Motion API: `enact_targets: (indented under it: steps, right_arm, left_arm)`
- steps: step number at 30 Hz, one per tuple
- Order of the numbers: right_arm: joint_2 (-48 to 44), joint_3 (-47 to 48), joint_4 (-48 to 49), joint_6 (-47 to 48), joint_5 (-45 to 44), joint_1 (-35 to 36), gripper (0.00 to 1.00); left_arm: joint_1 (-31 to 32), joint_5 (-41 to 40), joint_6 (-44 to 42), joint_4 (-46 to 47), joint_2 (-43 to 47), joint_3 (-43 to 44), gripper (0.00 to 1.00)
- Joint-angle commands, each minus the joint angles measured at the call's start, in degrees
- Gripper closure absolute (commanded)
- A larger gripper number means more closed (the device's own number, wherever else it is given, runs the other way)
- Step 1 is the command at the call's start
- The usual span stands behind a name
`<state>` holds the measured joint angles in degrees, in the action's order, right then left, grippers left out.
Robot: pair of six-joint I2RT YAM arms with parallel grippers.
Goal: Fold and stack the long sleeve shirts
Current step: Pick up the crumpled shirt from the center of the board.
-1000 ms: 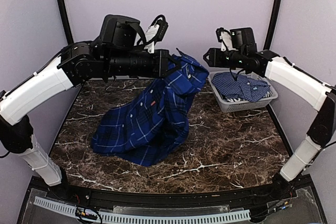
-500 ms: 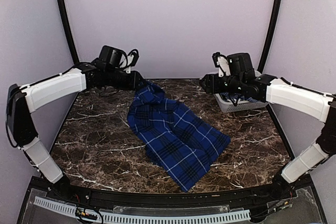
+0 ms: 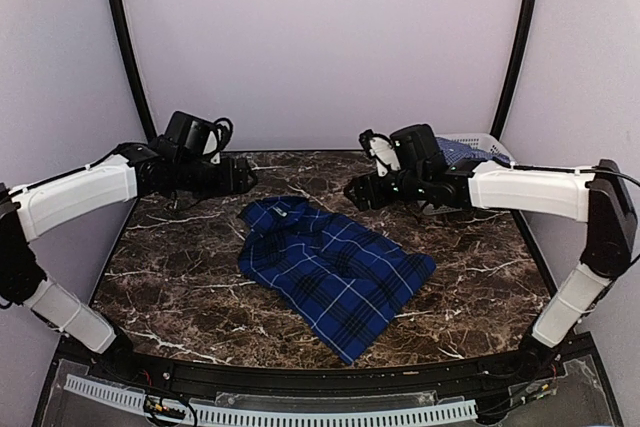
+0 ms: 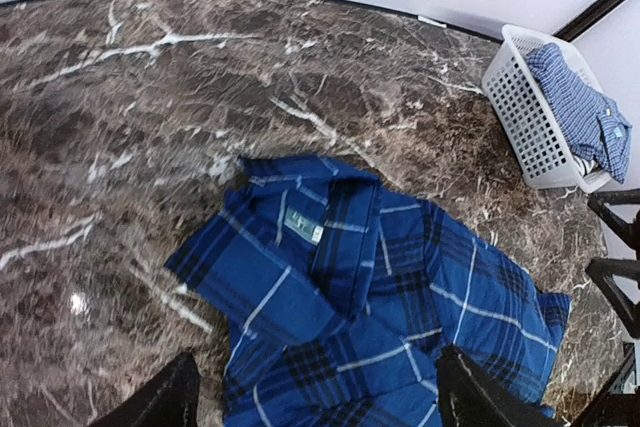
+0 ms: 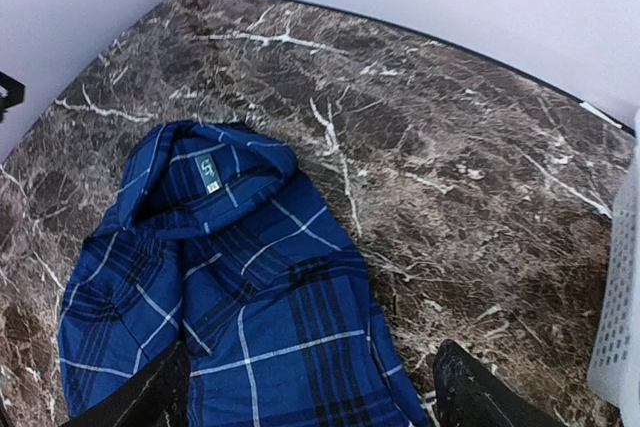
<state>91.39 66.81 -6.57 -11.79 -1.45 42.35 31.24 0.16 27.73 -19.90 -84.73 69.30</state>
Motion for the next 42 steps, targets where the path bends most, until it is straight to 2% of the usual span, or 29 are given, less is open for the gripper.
enact_targets:
  steps: [1, 7, 11, 17, 26, 31, 35, 38, 39, 41, 42]
  right_arm:
    - [6.9, 6.4, -1.0, 2.9, 0.6, 1.9, 0.19]
    - [16.3, 14.4, -4.3, 3.0, 1.2, 3.0, 0.23]
    - [20.8, 18.0, -6.1, 2.7, 0.5, 3.7, 0.23]
    - [26.3, 22.9, -9.6, 1.4, -0.6, 3.7, 0.24]
    - [31.9, 26.4, -11.2, 0.0, -1.3, 3.7, 0.25]
    - [35.2, 28.9, -10.8, -1.4, -2.0, 3.7, 0.29]
    - [38.2, 31.8, -11.5, -2.8, -1.3, 3.7, 0.36]
    - [39.0, 32.7, -11.2, -3.7, -1.6, 3.7, 0.44]
    - [39.2, 33.1, -11.3, -3.9, -2.0, 3.7, 0.49]
    - [39.5, 34.2, -11.8, -4.0, -2.5, 3.7, 0.59]
    - [39.7, 34.6, -12.2, -3.9, -2.7, 3.7, 0.67]
  left_arm:
    - [0.3, -1.5, 9.1, -1.4, 8.2, -12.7, 0.21]
    - [1.7, 2.7, 16.1, 2.2, 14.6, -24.3, 0.24]
    - [6.1, 4.0, 20.6, 6.3, 14.8, -28.2, 0.27]
    - [10.1, 1.6, 27.6, 10.5, 11.0, -30.6, 0.32]
    - [10.6, 1.1, 31.3, 17.0, 4.4, -32.2, 0.33]
    - [11.0, 1.6, 33.1, 19.6, 1.0, -32.4, 0.37]
    - [11.0, 1.2, 33.6, 21.2, -0.5, -31.8, 0.49]
    - [11.0, 0.5, 33.3, 20.6, -0.7, -31.1, 0.66]
    - [11.0, -0.6, 33.0, 20.3, -0.6, -30.6, 0.7]
    - [11.0, -2.5, 32.2, 18.4, -0.4, -29.7, 0.87]
    - [11.0, -3.2, 31.6, 17.5, -0.3, -29.3, 0.91]
